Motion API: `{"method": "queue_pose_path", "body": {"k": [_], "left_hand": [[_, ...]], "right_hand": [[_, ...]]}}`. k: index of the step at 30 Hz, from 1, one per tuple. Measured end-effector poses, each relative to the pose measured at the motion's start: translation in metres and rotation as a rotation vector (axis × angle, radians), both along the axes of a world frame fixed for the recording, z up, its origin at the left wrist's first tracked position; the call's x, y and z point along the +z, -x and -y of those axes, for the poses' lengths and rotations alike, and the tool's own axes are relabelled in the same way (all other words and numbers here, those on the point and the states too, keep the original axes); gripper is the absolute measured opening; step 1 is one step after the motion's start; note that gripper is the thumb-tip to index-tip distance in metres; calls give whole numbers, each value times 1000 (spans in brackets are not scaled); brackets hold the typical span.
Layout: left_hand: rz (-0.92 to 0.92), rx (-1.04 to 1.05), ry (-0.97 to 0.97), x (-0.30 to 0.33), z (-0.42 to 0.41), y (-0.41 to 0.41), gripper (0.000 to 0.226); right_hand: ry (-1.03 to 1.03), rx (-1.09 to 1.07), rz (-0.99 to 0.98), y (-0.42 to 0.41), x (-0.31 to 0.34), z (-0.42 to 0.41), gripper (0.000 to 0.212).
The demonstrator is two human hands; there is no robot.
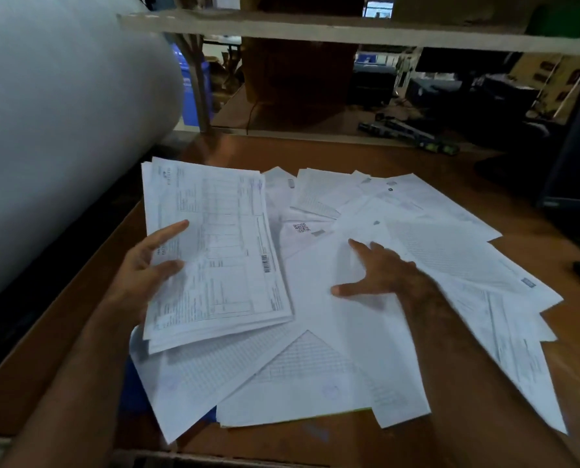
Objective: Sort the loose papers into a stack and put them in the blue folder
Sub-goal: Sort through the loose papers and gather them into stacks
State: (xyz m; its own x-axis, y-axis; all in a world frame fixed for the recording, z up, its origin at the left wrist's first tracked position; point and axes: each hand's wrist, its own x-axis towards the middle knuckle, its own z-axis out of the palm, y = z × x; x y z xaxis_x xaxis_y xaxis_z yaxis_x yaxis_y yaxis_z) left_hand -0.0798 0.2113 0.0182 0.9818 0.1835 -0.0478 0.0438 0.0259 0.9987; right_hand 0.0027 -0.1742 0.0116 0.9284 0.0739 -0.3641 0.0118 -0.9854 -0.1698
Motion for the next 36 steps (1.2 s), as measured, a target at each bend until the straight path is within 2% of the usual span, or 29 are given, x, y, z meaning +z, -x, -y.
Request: {"method": "queue_pose_path", "body": {"k": [4, 8, 10, 14, 17, 20, 23, 25, 29, 33, 36], "left_hand": [[-30, -2, -15, -3, 6, -6, 58], [-36, -5, -23, -3, 14, -5, 58], [-31, -11, -28, -1, 19, -3, 59], [-32, -27, 43, 0, 29, -1, 58], [-2, -60, 65, -1, 35, -1, 60], [29, -67, 47, 0, 41, -3, 60], [55, -38, 34, 6, 47, -6, 59], [76, -10, 5, 10, 49, -7, 57], [91, 38, -25, 13, 39, -3, 60], [90, 65, -54, 8, 20, 6, 59], [76, 29, -79, 4, 15, 12, 56]], "right_hand": [[24, 56, -10, -4, 4, 16, 142], [-149, -51, 86, -8, 8, 17, 134], [-210, -115, 130, -6, 10, 18, 122], [-268, -295, 269, 4, 24, 31, 73], [-183, -381, 370, 19, 49, 47, 66], [-59, -462, 616, 41, 89, 49, 51], [74, -382, 790, 65, 114, 26, 36], [202, -253, 762, 75, 112, 4, 42], [312, -102, 465, 87, 71, -40, 57], [244, -52, 298, 99, 4, -71, 50], [241, -38, 236, 101, -14, -81, 50]]}}
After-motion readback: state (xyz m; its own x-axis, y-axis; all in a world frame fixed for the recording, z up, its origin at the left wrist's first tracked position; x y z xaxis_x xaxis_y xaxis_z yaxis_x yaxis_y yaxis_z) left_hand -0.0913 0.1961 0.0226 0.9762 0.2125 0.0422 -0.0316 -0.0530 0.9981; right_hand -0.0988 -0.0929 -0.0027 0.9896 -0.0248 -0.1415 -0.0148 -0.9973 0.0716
